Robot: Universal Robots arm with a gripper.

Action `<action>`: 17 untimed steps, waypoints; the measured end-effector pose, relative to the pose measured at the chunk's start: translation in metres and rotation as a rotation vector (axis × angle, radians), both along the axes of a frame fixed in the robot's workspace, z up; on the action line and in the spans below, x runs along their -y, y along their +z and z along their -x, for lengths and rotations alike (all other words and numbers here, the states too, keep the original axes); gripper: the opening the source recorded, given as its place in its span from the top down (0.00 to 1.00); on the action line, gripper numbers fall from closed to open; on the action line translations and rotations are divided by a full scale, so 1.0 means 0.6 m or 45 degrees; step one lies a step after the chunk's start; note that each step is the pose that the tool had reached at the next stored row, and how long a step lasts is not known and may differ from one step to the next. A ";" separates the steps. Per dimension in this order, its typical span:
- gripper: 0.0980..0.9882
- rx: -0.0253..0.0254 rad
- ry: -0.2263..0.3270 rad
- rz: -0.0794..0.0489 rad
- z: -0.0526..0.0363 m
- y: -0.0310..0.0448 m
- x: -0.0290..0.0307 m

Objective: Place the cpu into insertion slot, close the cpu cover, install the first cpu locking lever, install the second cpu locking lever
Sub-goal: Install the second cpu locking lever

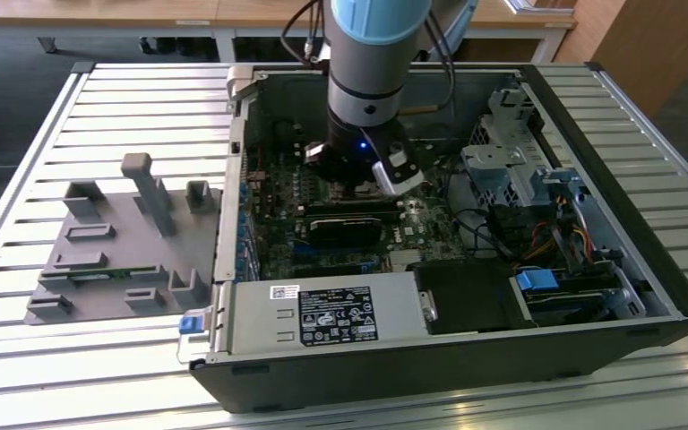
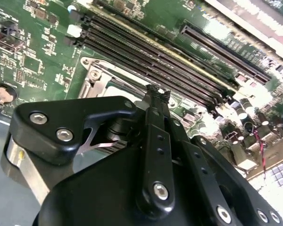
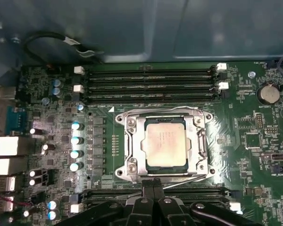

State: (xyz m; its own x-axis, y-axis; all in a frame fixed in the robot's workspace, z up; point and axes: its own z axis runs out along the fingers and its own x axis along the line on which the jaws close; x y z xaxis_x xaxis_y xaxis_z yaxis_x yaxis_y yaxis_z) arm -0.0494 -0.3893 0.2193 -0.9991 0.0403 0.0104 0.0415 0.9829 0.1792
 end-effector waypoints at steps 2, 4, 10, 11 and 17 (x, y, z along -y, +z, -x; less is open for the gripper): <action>0.99 -0.0002 0.000 -0.007 0.003 0.000 0.0037; 0.99 -0.0001 0.000 -0.014 0.004 -0.001 0.0047; 0.99 -0.0002 0.000 -0.016 0.005 -0.005 0.0048; 0.99 -0.0002 0.000 -0.016 0.005 -0.005 0.0048; 0.99 0.0000 0.000 -0.018 0.005 -0.006 0.0048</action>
